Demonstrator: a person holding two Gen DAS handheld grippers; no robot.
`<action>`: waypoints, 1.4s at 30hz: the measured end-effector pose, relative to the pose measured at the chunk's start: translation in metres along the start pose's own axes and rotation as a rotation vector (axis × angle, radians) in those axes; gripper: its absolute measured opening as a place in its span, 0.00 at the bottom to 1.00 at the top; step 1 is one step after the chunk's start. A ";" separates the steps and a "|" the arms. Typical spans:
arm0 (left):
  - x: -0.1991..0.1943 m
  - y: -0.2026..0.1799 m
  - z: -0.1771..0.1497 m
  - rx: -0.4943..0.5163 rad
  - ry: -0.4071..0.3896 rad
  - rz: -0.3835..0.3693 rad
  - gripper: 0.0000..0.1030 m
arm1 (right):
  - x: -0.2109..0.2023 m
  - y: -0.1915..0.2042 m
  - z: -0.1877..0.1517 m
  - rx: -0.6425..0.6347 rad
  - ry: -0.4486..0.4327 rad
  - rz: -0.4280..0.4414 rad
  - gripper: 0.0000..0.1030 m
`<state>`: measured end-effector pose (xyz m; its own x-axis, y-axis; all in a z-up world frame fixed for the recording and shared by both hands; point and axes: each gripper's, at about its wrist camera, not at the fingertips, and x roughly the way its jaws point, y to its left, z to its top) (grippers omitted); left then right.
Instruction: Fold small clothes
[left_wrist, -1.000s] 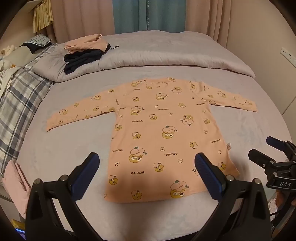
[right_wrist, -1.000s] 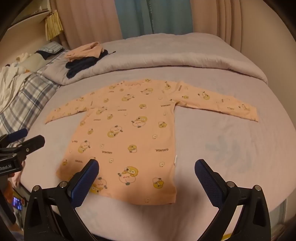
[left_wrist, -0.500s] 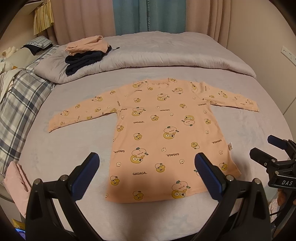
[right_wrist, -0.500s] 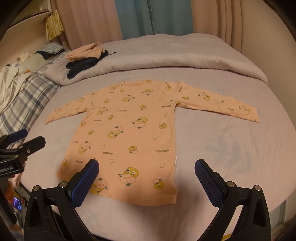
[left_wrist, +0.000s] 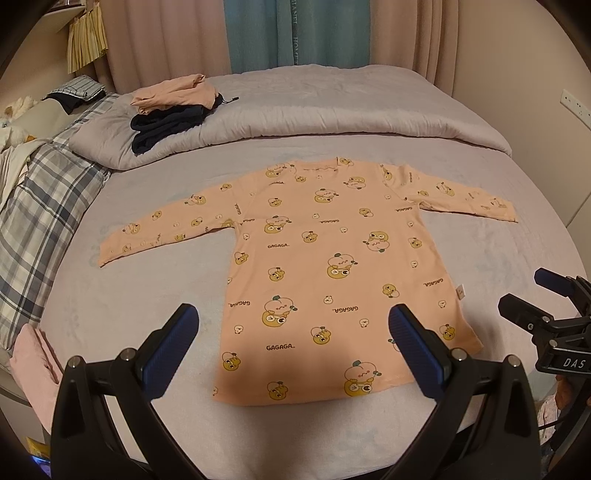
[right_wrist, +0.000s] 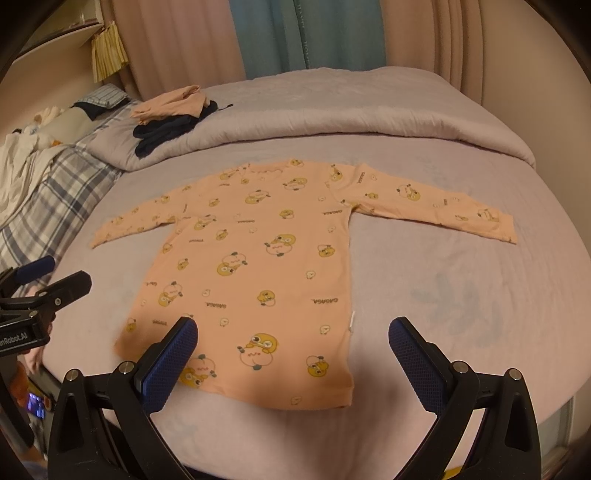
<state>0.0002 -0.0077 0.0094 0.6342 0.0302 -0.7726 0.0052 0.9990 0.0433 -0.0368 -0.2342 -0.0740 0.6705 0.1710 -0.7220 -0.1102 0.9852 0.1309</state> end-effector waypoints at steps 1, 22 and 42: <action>0.000 0.000 0.000 0.000 0.000 -0.001 1.00 | 0.000 0.000 0.000 -0.001 0.000 0.001 0.99; 0.000 0.000 -0.001 0.002 0.000 -0.001 1.00 | -0.001 0.001 0.000 -0.002 -0.003 0.001 0.99; 0.001 0.000 -0.001 0.003 0.000 0.003 1.00 | -0.001 0.002 0.001 -0.003 -0.004 -0.001 0.99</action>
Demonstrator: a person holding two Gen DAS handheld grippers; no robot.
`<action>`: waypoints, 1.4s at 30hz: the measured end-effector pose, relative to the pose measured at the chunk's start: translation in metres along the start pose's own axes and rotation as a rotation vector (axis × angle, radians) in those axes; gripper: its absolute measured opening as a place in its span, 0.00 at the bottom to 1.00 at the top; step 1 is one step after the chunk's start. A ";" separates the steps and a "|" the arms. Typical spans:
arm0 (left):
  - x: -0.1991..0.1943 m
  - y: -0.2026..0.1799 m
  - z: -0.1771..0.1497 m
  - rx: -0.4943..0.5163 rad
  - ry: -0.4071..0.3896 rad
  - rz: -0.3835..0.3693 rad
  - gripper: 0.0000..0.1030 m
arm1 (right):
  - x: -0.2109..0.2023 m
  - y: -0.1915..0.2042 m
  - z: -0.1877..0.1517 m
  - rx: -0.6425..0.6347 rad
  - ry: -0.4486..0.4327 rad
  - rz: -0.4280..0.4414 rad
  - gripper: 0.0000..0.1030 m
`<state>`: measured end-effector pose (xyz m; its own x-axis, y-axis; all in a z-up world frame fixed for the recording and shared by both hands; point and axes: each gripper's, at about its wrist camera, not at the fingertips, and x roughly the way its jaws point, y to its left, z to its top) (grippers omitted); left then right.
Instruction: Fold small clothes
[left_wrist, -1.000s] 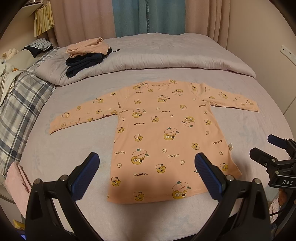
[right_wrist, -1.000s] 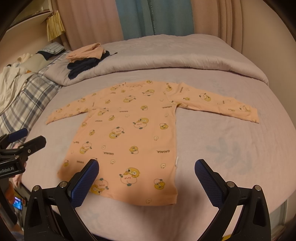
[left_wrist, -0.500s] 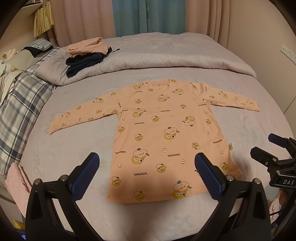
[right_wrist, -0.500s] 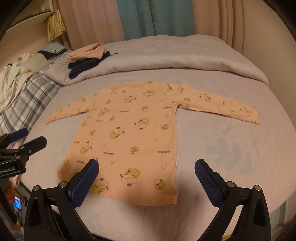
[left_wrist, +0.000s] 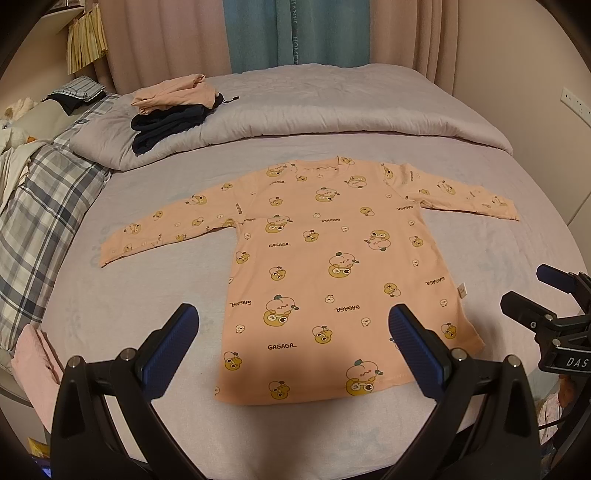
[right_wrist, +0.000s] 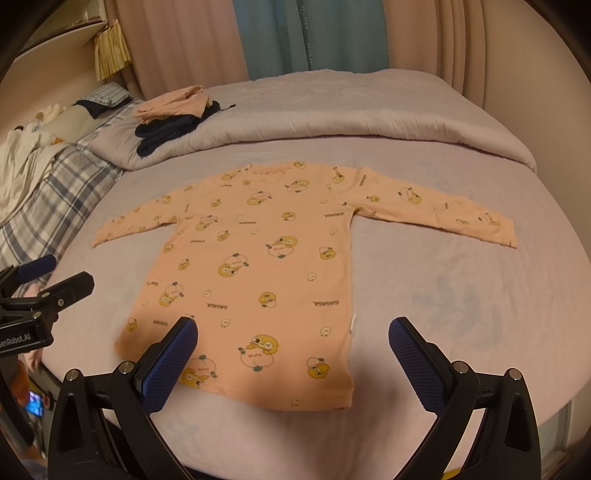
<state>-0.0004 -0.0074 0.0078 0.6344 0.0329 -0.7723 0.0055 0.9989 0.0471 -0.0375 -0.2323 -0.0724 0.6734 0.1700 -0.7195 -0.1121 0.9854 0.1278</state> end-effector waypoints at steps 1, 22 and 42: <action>0.000 0.000 0.000 -0.001 -0.001 0.001 1.00 | 0.000 0.000 -0.001 0.001 0.000 -0.001 0.99; 0.021 0.007 -0.005 -0.051 0.042 -0.045 1.00 | 0.012 -0.017 -0.002 0.078 -0.002 0.147 0.99; 0.146 0.023 -0.005 -0.324 0.265 -0.285 1.00 | 0.081 -0.183 -0.027 0.620 -0.070 0.146 0.99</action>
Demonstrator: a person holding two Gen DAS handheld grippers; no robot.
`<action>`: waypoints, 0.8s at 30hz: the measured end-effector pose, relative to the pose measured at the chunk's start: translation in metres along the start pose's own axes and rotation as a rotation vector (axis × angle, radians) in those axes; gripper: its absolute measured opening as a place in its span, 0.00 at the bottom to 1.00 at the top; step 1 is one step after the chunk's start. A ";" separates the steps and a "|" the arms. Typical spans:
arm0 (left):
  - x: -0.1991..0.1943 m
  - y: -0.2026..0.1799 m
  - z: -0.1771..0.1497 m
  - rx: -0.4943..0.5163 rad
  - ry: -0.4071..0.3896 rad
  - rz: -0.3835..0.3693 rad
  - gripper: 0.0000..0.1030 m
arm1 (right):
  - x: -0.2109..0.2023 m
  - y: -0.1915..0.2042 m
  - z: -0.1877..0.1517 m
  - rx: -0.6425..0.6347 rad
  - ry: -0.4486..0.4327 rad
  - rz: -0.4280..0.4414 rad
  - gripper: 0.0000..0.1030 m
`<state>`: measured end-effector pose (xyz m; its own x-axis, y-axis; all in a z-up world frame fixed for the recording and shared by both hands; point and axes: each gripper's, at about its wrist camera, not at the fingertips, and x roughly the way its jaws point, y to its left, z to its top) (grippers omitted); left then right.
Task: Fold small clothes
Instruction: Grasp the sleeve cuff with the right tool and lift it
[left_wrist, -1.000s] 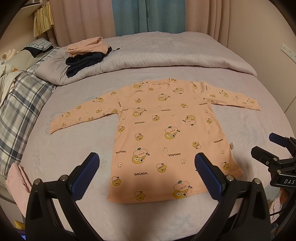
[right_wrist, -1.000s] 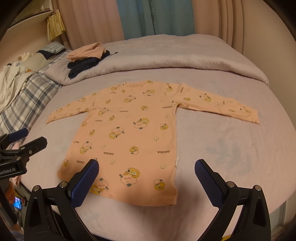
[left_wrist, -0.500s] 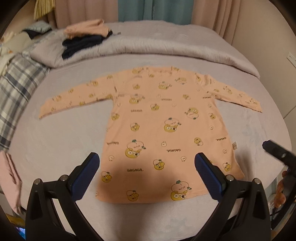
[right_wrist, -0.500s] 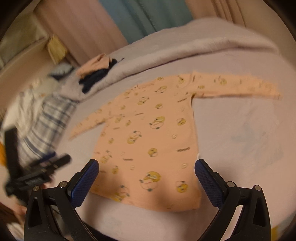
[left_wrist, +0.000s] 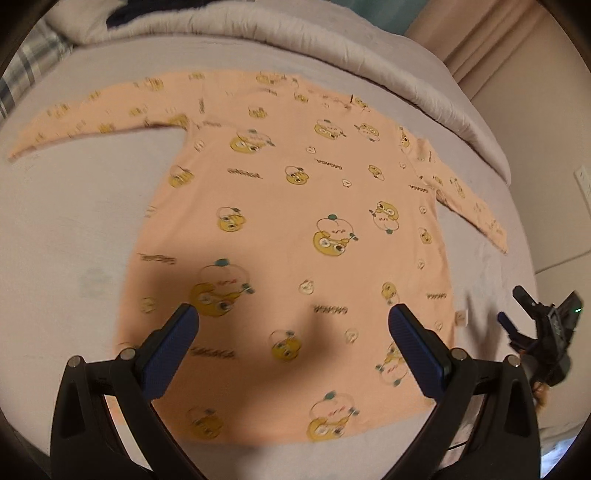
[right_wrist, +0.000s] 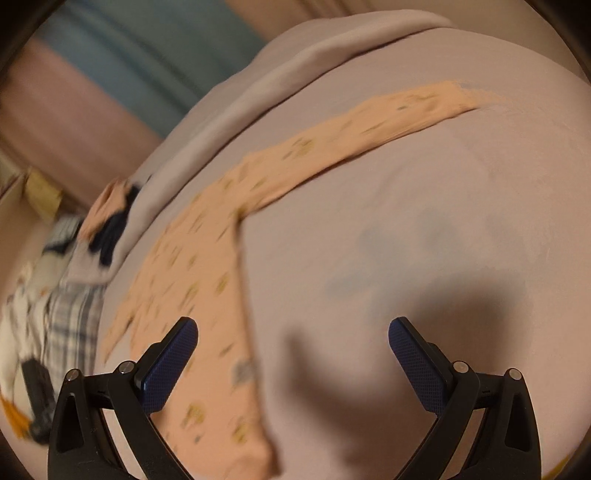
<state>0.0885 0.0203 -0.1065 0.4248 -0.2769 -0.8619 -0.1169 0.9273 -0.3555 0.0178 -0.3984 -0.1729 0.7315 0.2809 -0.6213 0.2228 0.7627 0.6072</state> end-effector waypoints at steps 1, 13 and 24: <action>0.005 0.000 0.004 -0.012 0.006 -0.011 1.00 | 0.004 -0.010 0.011 0.038 -0.010 -0.001 0.99; 0.040 -0.037 0.058 0.055 0.012 -0.030 1.00 | 0.040 -0.070 0.106 0.263 -0.138 -0.017 0.99; 0.053 -0.058 0.095 0.097 -0.021 -0.035 0.99 | 0.032 -0.104 0.132 0.415 -0.244 -0.023 0.54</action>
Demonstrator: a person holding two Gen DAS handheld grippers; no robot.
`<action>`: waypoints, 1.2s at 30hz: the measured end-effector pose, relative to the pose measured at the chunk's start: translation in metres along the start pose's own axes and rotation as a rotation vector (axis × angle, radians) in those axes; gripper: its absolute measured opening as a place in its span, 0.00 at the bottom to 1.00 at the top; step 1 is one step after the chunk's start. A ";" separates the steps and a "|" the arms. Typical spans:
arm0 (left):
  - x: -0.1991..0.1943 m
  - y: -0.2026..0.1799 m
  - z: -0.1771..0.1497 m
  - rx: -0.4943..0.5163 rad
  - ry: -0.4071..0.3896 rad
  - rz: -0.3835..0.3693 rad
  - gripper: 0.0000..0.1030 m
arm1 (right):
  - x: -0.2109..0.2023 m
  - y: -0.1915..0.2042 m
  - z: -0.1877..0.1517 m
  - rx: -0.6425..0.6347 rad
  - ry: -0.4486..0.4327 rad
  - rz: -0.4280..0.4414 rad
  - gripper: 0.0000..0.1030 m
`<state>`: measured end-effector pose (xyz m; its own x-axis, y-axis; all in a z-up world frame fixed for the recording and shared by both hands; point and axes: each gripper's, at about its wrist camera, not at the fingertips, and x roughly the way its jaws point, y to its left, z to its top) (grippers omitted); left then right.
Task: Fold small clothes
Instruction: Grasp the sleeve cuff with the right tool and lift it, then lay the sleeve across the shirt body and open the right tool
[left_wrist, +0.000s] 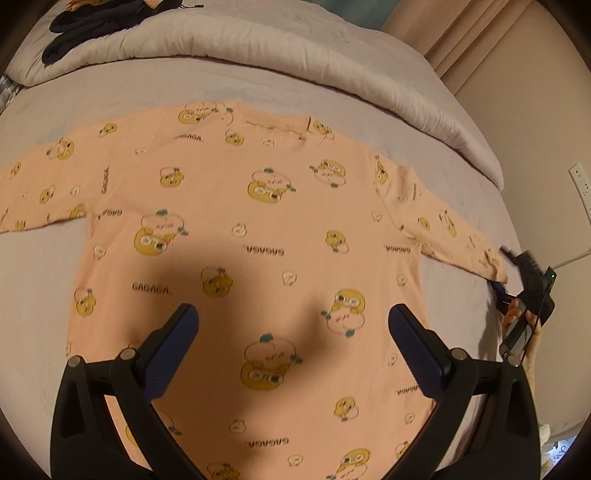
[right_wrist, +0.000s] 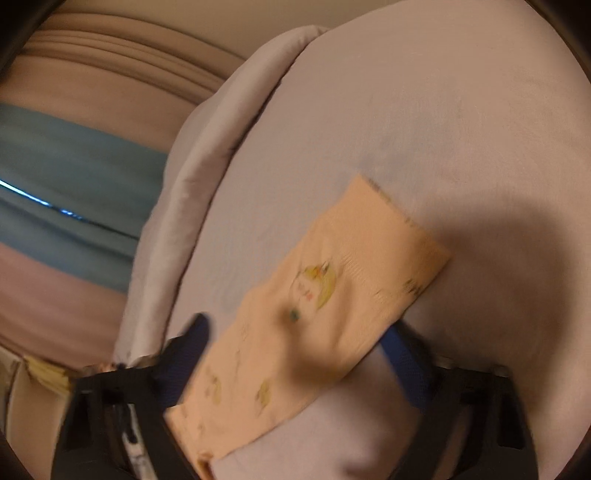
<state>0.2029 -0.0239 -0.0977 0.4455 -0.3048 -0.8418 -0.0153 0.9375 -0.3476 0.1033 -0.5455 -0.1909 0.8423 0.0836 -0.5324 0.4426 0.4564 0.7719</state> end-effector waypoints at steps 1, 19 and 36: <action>0.001 0.001 0.002 -0.003 -0.002 -0.003 1.00 | -0.001 -0.006 0.001 0.019 0.003 -0.002 0.47; -0.021 0.054 0.017 -0.157 -0.056 -0.065 0.99 | -0.044 0.140 -0.063 -0.600 -0.036 0.034 0.06; -0.087 0.174 -0.005 -0.341 -0.169 -0.010 0.99 | 0.039 0.356 -0.345 -1.449 0.085 0.118 0.06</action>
<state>0.1569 0.1651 -0.0868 0.5878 -0.2555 -0.7676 -0.2948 0.8160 -0.4973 0.1873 -0.0745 -0.0569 0.8081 0.2103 -0.5502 -0.3614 0.9146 -0.1813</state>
